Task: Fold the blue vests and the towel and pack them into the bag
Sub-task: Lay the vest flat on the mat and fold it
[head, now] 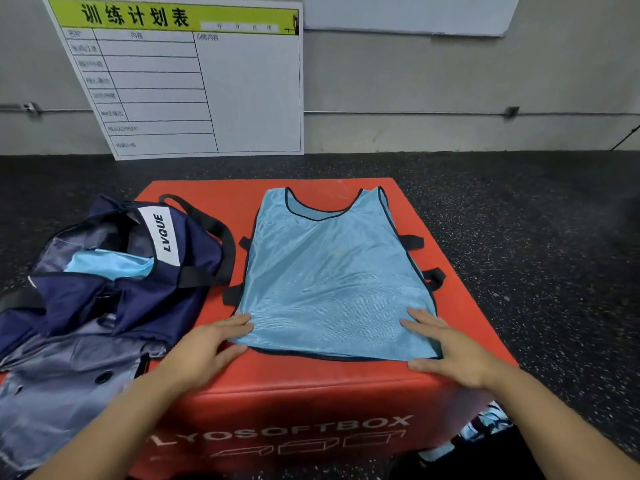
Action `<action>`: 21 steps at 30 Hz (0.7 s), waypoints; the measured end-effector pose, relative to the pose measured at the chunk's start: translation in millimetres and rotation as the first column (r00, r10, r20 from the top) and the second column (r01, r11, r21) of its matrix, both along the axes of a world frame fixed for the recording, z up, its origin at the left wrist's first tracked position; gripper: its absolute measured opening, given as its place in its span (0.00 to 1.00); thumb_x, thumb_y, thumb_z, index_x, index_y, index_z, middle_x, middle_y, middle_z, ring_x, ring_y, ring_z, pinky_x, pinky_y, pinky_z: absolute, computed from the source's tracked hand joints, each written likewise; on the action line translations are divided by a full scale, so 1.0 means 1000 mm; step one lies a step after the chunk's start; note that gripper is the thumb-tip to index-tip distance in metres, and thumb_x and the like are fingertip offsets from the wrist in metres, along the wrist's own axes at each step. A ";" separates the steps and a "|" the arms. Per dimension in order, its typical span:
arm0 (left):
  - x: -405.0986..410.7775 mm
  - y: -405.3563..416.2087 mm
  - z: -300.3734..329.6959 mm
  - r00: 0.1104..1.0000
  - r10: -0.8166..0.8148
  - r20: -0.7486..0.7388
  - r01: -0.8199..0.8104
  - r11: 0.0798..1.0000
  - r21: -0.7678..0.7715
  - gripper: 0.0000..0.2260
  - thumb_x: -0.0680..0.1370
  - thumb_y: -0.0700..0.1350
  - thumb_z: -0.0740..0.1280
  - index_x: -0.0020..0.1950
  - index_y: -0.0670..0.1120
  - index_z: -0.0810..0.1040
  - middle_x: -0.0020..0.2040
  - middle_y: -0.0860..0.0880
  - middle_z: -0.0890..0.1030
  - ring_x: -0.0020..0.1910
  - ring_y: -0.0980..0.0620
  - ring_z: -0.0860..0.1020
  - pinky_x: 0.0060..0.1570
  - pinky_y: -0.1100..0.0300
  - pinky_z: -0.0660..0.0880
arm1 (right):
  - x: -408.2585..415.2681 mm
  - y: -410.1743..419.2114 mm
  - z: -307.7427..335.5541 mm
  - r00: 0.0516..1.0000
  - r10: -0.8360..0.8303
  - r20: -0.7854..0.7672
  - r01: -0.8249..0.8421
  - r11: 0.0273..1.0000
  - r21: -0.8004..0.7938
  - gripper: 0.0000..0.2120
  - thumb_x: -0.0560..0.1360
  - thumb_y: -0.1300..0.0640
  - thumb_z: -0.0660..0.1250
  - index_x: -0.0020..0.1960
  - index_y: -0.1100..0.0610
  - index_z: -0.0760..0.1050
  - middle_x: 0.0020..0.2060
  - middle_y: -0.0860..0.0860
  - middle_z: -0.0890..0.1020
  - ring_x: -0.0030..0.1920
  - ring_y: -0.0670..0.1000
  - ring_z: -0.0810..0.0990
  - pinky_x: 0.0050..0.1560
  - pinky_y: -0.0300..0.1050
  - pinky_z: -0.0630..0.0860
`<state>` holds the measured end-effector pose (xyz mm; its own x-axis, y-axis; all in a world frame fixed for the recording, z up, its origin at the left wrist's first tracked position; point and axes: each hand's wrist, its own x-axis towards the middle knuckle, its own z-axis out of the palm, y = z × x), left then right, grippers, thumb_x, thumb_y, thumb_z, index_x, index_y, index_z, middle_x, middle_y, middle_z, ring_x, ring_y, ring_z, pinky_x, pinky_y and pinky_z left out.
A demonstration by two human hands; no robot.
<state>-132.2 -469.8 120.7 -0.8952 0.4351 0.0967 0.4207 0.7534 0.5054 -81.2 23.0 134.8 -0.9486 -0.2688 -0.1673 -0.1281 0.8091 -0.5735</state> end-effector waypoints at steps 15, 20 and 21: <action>-0.008 0.028 0.011 0.946 0.218 -0.240 -0.178 0.968 0.176 0.11 0.80 0.58 0.60 0.50 0.55 0.79 0.46 0.63 0.80 0.48 0.56 0.76 0.49 0.54 0.76 | -0.006 0.011 0.020 0.859 -0.362 -0.363 0.303 0.930 -0.209 0.08 0.77 0.58 0.73 0.48 0.44 0.83 0.50 0.34 0.82 0.51 0.39 0.79 0.54 0.27 0.69; -0.011 0.041 0.007 0.977 0.133 -0.164 -0.099 0.975 0.200 0.08 0.79 0.57 0.62 0.51 0.57 0.77 0.47 0.63 0.79 0.47 0.61 0.78 0.49 0.55 0.77 | -0.012 0.016 0.025 0.858 -0.364 -0.361 0.321 0.931 -0.176 0.10 0.72 0.54 0.78 0.48 0.42 0.82 0.44 0.38 0.83 0.46 0.43 0.80 0.47 0.29 0.71; -0.010 0.041 0.006 0.980 0.125 -0.152 -0.095 0.977 0.191 0.06 0.78 0.56 0.65 0.52 0.57 0.77 0.47 0.62 0.79 0.46 0.61 0.78 0.48 0.56 0.77 | -0.011 0.017 0.025 0.878 -0.351 -0.327 0.309 0.935 -0.175 0.12 0.70 0.53 0.80 0.49 0.41 0.81 0.42 0.40 0.83 0.44 0.44 0.80 0.46 0.31 0.71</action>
<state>-142.1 -429.0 126.8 -0.9022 0.2964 0.3133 0.4282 0.7015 0.5697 -92.4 39.7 159.8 -0.9768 0.0726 0.2016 -0.0732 0.7712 -0.6324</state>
